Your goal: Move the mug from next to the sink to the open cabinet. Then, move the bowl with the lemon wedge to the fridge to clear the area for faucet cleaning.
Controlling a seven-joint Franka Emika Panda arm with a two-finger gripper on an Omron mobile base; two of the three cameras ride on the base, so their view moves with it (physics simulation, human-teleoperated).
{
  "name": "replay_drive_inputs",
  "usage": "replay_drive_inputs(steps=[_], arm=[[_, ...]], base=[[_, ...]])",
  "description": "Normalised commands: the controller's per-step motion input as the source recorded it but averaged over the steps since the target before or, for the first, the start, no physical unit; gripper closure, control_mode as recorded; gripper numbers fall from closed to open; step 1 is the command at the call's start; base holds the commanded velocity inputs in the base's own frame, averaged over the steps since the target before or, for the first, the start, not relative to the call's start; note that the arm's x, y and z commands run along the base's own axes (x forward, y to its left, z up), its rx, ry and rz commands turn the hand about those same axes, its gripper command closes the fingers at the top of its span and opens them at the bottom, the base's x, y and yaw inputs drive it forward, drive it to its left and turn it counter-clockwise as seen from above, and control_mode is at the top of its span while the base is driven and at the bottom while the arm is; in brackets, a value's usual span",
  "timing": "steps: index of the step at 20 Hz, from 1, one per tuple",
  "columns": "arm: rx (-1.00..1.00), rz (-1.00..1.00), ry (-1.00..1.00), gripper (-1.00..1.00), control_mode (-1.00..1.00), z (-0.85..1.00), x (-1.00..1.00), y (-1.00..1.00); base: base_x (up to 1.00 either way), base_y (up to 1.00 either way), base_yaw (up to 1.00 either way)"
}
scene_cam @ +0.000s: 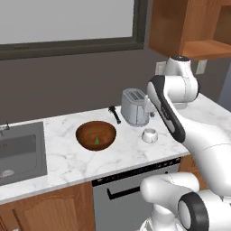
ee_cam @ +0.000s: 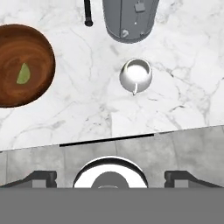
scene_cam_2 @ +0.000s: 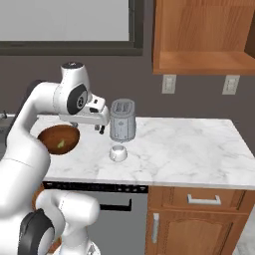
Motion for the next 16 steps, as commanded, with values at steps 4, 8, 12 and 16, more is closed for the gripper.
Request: replay_drive_inputs(steps=[4,8,12,16], arm=[[0.00,0.00,0.00,-1.00,-1.00,-0.14,0.00,-0.14],[0.01,0.00,0.00,-1.00,-1.00,-0.69,0.02,-0.73],[0.00,0.00,0.00,-1.00,-1.00,-0.77,0.27,-0.13],[0.02,-0.01,-0.10,-1.00,-1.00,-0.63,0.07,0.10]], base=[[0.00,-0.44,0.00],[0.00,0.00,0.00],[0.00,0.00,0.00],[0.00,0.00,0.00]])
